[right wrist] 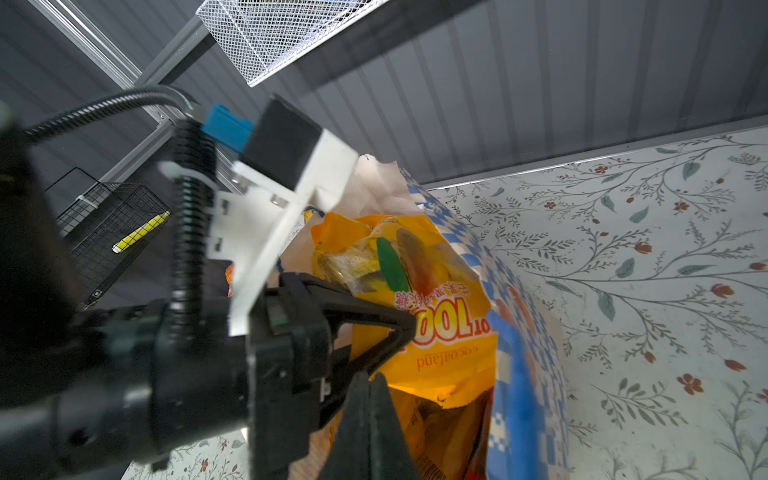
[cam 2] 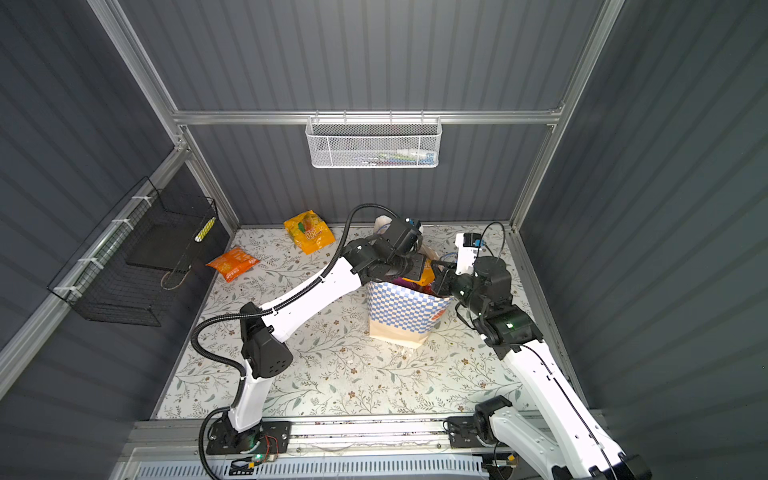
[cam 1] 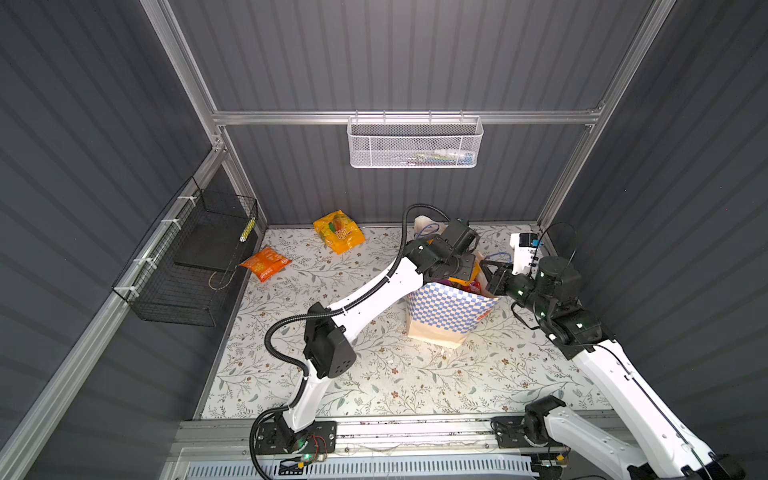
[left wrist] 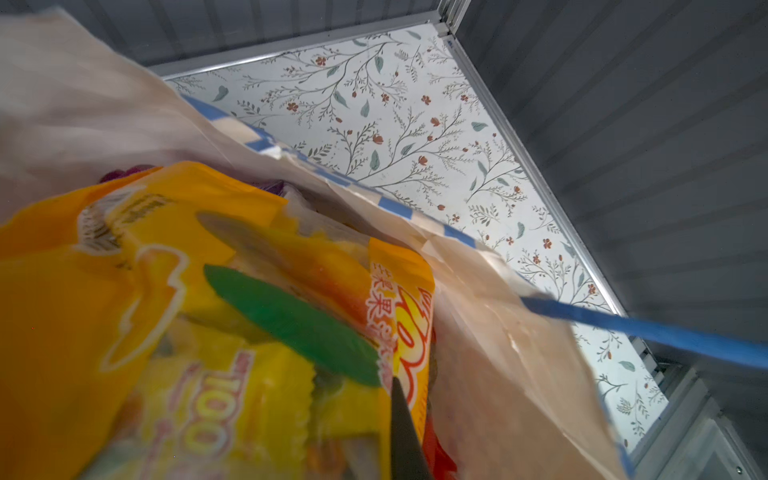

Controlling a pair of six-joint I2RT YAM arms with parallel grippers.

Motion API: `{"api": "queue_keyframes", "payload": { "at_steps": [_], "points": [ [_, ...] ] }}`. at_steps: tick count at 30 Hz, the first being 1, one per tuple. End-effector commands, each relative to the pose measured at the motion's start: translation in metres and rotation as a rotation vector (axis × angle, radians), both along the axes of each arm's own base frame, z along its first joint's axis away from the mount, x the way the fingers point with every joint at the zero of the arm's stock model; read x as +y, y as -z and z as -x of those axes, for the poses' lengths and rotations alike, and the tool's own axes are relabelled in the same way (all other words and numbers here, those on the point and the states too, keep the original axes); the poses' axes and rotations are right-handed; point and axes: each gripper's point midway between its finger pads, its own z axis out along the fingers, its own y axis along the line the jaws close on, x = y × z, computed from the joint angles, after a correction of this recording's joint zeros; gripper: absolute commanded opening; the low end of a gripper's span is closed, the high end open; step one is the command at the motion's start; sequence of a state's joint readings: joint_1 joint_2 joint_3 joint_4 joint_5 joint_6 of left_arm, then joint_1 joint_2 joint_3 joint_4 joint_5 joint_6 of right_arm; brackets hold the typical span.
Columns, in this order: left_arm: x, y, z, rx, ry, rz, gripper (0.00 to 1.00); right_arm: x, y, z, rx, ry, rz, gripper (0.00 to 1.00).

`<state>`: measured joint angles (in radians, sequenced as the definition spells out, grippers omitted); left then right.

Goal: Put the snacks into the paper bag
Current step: 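Lower the yellow bag into the paper bag with the left gripper, then open the left gripper to release the yellow bag and withdraw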

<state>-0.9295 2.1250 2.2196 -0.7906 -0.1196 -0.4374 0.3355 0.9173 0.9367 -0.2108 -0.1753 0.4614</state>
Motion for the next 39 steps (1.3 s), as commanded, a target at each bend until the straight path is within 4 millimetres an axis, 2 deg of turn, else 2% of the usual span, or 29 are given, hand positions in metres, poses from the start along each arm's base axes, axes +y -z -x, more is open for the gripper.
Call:
{"api": "queue_keyframes", "payload": {
  "at_steps": [1,3,6,8,11,14,18,25,29,32,35,39],
  "points": [
    [0.021,0.046,-0.030,0.086,-0.051,-0.048,0.00,0.001,-0.016,0.004,-0.045,-0.011,0.001,0.00],
    [0.028,0.065,-0.040,0.142,-0.069,-0.061,0.00,0.001,-0.017,0.004,-0.046,-0.010,0.001,0.00],
    [0.027,0.061,-0.043,0.160,-0.059,-0.027,0.00,0.000,-0.017,0.005,-0.047,-0.007,0.004,0.00],
    [0.024,0.041,-0.040,0.142,-0.042,0.021,0.14,0.000,-0.016,0.004,-0.047,-0.003,0.005,0.00],
    [0.024,0.000,-0.031,0.094,-0.016,0.093,0.31,-0.001,-0.016,0.004,-0.045,0.001,0.005,0.00],
    [0.029,-0.038,-0.019,0.045,0.006,0.160,0.44,-0.001,-0.016,0.004,-0.045,0.004,0.005,0.00],
    [0.037,-0.078,-0.002,0.004,0.042,0.238,0.51,-0.002,-0.016,0.004,-0.045,0.007,0.006,0.00],
    [0.050,-0.136,0.026,-0.065,0.115,0.341,0.65,-0.006,-0.015,0.004,-0.045,0.030,0.013,0.02],
    [0.072,-0.157,0.033,-0.150,0.096,0.335,0.77,-0.009,-0.017,0.004,-0.051,0.044,0.012,0.02],
    [0.097,-0.161,0.031,-0.219,0.017,0.300,0.88,-0.008,-0.016,0.004,-0.049,0.043,0.013,0.02],
    [0.127,-0.159,0.027,-0.284,-0.094,0.260,0.99,-0.008,-0.015,0.003,-0.046,0.041,0.011,0.02],
    [0.170,-0.148,0.018,-0.328,-0.258,0.186,1.00,-0.008,-0.014,0.003,-0.044,0.041,0.013,0.03]
  ]
}}
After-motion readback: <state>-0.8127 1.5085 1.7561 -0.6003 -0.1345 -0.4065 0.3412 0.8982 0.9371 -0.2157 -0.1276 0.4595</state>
